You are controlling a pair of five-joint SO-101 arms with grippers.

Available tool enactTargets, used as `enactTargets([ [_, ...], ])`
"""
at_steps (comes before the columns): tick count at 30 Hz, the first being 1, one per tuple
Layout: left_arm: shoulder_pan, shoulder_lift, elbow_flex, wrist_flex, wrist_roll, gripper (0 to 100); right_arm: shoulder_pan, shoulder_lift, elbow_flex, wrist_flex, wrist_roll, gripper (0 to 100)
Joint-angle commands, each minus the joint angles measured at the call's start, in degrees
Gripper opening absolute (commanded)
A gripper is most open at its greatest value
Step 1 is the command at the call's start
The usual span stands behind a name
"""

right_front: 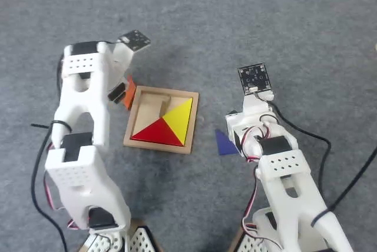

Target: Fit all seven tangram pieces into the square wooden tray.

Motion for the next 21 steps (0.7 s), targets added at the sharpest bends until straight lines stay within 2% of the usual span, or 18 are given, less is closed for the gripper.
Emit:
enactTargets([
  [1,-1.67,-3.16,-0.13,-5.27,1.85,15,0.4,-2.33,-0.26,-1.01,0.7,24.1],
  [3,-1.58,-2.29,0.13,-8.26,2.37,19,0.31,-2.33,-0.26,-1.01,0.7,24.1],
  [9,2.02,3.6,-0.04,-15.03,8.79,19,0.31,-2.33,-0.26,-1.01,0.7,24.1],
  [15,3.43,8.88,-0.22,-17.76,10.64,19,0.31,-2.33,-0.26,-1.01,0.7,24.1],
  [21,3.43,9.67,-1.01,-15.56,9.23,19,0.31,-2.33,-0.26,-1.1,0.79,24.1],
])
